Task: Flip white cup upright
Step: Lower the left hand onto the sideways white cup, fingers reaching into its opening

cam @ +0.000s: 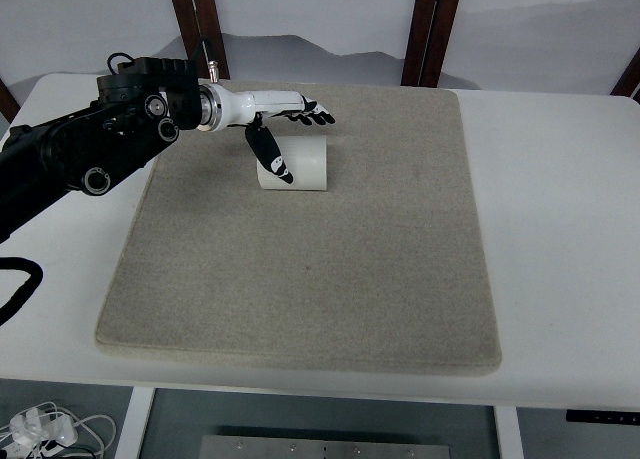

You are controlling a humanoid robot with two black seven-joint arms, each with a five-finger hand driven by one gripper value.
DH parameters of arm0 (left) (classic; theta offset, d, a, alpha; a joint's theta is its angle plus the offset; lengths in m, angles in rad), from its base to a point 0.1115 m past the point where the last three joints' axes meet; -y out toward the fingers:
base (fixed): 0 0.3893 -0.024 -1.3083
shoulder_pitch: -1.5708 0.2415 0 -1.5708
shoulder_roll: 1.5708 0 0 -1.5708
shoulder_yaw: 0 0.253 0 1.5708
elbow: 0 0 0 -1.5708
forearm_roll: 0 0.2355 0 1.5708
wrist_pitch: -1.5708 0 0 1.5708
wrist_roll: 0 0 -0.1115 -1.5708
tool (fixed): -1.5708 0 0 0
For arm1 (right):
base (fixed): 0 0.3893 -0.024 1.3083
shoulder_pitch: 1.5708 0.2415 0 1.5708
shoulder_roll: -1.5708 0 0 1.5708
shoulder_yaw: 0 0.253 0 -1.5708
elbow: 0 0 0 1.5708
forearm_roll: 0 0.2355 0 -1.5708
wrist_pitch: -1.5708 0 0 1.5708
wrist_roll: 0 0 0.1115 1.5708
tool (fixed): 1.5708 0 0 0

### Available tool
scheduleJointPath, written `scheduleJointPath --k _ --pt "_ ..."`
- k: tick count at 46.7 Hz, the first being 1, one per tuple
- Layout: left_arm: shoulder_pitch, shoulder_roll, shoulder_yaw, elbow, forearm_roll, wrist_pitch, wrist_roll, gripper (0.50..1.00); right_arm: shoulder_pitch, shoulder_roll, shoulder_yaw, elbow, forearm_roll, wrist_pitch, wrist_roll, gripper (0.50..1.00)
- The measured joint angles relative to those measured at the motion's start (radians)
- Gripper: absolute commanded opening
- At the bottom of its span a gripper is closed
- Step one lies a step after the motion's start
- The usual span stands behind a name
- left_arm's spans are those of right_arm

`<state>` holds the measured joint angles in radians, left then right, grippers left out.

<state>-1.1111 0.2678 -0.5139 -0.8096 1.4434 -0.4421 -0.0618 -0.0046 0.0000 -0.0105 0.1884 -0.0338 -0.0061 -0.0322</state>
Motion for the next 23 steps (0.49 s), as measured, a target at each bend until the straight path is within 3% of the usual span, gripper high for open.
scheduleJointPath --k 23 --pt "-0.002 -0.042 0.062 0.025 -0.001 0.029 -0.001 0.999 0.000 0.000 0.000 0.000 0.000 0.000 0.000 0.952"
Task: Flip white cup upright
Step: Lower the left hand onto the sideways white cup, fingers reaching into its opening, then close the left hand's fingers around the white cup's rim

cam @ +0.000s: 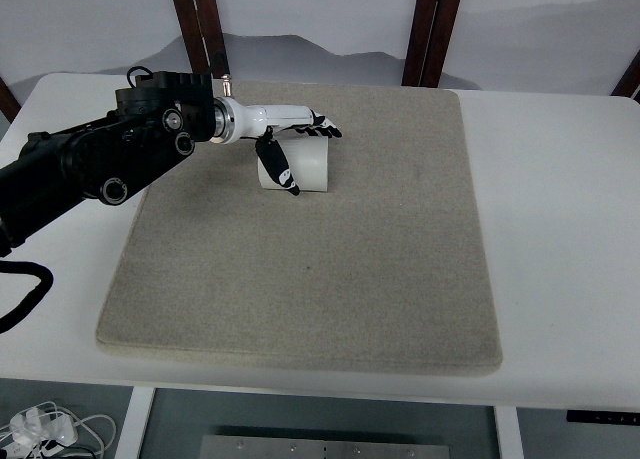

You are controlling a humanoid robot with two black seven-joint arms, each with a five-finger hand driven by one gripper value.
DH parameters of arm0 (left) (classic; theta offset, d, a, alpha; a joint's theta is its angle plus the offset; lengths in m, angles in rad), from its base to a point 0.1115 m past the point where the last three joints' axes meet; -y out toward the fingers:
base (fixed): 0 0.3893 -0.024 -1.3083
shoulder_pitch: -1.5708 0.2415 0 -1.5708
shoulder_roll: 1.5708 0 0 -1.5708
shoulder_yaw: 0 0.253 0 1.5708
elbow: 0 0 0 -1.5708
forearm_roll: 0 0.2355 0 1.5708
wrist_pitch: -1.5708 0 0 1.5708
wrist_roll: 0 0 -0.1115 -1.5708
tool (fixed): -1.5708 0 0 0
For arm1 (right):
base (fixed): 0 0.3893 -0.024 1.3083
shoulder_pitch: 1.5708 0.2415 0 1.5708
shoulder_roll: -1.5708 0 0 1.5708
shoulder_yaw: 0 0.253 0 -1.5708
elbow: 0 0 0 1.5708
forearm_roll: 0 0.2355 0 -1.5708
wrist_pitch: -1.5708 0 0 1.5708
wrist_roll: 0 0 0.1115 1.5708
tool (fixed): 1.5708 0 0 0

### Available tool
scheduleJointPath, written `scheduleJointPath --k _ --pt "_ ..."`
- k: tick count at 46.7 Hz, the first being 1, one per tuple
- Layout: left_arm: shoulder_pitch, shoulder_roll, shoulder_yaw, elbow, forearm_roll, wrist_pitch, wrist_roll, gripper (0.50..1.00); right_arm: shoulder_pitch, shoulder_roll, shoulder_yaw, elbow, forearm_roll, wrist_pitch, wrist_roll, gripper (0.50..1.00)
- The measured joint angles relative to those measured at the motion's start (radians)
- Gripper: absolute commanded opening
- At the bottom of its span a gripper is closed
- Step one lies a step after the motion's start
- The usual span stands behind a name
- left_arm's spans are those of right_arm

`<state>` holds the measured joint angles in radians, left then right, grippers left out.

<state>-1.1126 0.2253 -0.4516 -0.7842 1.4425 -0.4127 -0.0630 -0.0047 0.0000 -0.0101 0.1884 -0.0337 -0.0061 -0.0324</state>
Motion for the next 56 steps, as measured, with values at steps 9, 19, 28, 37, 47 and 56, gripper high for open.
scheduleJointPath --k 9,19,28,37,47,56 --pt "0.000 -0.015 0.003 0.003 0.004 0.007 0.000 0.994 0.000 0.000 -0.001 0.000 0.000 0.000 0.000 0.952" --pt "0.000 -0.015 0.019 0.003 0.006 0.021 0.002 0.990 0.000 0.000 -0.001 0.000 0.000 0.000 0.000 0.952" --pt "-0.002 -0.014 0.021 0.008 0.024 0.022 0.002 0.969 0.000 0.000 -0.001 0.000 0.000 0.000 0.000 0.952" --pt "-0.004 -0.013 0.022 0.008 0.071 0.025 0.002 0.864 0.000 0.000 -0.001 0.000 0.000 0.000 0.000 0.952" --pt "-0.004 -0.015 0.019 0.008 0.083 0.057 0.003 0.780 0.000 0.000 0.000 0.000 0.000 0.000 0.000 0.952" --pt "-0.005 -0.013 0.019 0.008 0.081 0.070 0.003 0.500 0.000 0.000 -0.001 0.000 0.000 0.000 0.000 0.952"
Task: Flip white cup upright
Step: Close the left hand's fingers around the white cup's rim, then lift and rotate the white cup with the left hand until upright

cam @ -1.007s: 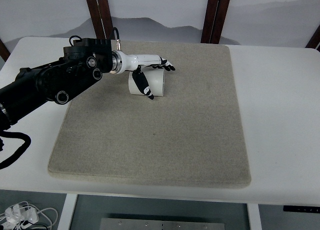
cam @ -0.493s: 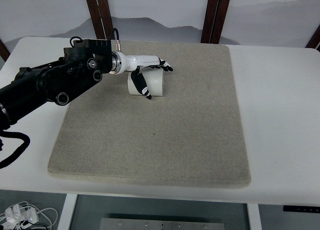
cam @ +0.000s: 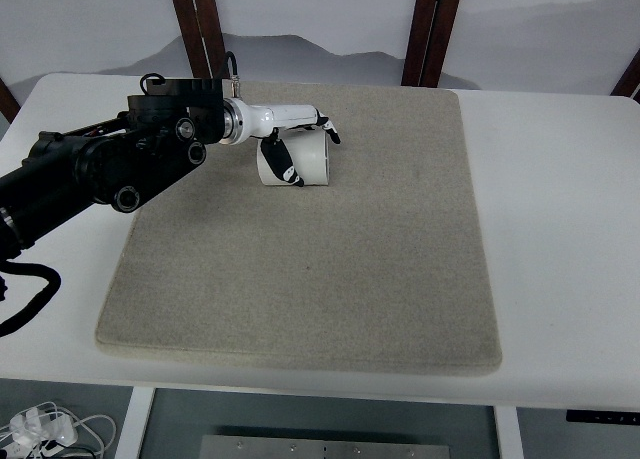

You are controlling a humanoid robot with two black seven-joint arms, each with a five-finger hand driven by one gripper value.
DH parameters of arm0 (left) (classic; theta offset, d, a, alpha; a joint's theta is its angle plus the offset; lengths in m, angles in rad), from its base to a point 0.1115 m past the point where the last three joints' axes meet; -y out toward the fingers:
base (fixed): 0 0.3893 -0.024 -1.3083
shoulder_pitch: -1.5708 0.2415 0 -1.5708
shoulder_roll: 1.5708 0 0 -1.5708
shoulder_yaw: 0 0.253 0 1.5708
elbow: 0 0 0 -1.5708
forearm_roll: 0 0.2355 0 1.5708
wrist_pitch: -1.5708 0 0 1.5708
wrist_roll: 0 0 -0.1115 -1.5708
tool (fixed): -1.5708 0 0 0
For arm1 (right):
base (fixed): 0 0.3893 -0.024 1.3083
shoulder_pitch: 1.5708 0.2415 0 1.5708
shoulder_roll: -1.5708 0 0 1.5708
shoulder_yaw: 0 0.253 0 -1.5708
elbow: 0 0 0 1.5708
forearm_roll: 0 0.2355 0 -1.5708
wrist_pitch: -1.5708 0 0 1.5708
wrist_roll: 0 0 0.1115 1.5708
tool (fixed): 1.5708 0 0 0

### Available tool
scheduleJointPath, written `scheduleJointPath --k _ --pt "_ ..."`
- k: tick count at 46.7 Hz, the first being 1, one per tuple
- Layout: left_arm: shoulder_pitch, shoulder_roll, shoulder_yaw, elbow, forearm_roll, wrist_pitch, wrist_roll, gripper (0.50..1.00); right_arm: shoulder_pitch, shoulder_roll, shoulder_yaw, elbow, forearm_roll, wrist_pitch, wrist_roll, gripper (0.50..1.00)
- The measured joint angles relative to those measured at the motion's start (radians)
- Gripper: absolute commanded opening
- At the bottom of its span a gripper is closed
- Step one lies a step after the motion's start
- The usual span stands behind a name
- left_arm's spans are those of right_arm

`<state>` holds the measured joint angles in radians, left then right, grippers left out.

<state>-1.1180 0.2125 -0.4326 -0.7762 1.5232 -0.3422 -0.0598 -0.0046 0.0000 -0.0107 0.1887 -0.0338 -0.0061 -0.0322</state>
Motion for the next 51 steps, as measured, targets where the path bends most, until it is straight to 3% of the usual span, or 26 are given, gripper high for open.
scheduleJointPath --k 16,36,43,51 --pt "-0.018 0.001 -0.046 0.000 -0.048 0.011 0.000 0.500 0.000 0.000 0.000 0.000 0.000 0.000 0.000 0.952" --pt "-0.030 0.022 -0.067 0.014 -0.461 -0.046 -0.009 0.500 0.000 0.000 0.000 0.000 0.000 0.000 0.000 0.952" --pt "-0.021 0.024 -0.078 0.049 -0.617 -0.066 -0.036 0.500 0.000 0.000 0.000 0.000 0.000 0.000 0.000 0.952" --pt "-0.007 0.024 -0.105 0.072 -0.693 -0.073 -0.136 0.500 0.000 0.000 0.000 0.000 0.000 0.000 0.000 0.952"
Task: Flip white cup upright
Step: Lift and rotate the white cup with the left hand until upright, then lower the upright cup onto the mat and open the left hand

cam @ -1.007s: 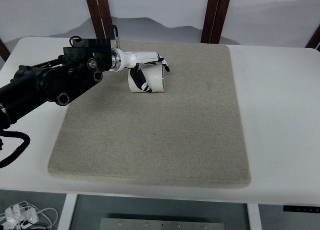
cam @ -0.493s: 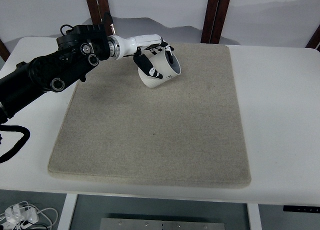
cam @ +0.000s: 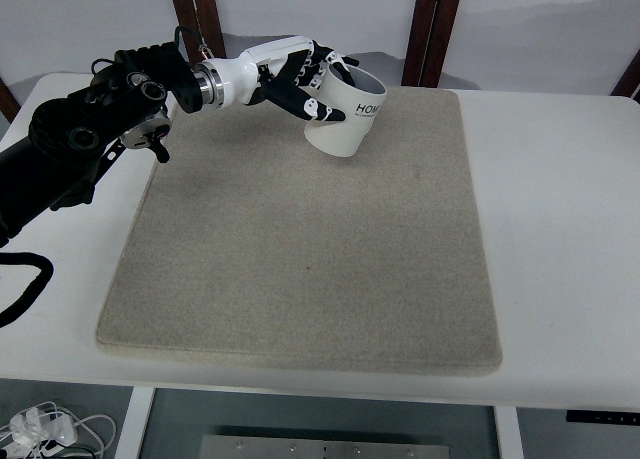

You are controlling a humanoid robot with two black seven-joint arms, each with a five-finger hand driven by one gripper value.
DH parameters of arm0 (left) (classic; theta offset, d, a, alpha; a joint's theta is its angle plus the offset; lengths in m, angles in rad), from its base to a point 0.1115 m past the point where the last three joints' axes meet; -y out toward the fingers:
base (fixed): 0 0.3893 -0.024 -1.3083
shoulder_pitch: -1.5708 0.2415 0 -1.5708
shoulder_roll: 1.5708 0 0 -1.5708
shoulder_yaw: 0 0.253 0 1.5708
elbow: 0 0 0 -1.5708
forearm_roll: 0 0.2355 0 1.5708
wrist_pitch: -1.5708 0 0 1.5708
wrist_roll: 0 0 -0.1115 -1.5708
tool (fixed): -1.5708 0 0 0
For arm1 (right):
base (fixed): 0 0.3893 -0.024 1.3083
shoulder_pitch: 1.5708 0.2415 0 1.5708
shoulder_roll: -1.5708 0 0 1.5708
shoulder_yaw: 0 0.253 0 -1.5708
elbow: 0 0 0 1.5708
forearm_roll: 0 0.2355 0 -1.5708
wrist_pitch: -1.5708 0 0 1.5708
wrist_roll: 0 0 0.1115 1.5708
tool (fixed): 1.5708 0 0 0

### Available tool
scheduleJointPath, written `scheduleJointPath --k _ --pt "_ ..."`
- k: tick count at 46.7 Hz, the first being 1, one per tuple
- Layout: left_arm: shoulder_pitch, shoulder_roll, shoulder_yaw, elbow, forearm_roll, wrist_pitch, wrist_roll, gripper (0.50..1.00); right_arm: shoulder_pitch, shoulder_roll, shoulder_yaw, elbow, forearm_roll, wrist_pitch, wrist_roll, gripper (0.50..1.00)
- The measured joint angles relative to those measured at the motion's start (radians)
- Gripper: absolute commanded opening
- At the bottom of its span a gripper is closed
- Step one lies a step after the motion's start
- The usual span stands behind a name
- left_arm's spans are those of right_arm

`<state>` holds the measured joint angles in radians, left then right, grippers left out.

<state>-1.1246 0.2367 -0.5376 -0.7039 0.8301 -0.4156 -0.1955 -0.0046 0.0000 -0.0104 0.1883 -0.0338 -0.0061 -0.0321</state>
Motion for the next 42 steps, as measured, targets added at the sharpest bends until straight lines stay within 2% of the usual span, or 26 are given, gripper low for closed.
scheduleJointPath --k 10,17,29,42 --pt "0.025 0.004 -0.016 0.057 -0.081 -0.030 -0.147 0.500 0.000 0.000 0.000 0.000 0.000 0.000 0.000 0.952" --pt "0.041 0.004 -0.015 0.115 -0.189 -0.044 -0.226 0.500 0.000 0.000 0.000 0.000 0.000 0.000 0.000 0.952" --pt "0.085 -0.003 -0.012 0.168 -0.210 -0.058 -0.399 0.500 0.000 0.000 0.000 0.000 0.000 0.000 0.000 0.952" --pt "0.097 -0.011 0.003 0.220 -0.196 -0.044 -0.416 0.500 0.000 0.000 0.000 0.000 0.000 0.000 0.000 0.952"
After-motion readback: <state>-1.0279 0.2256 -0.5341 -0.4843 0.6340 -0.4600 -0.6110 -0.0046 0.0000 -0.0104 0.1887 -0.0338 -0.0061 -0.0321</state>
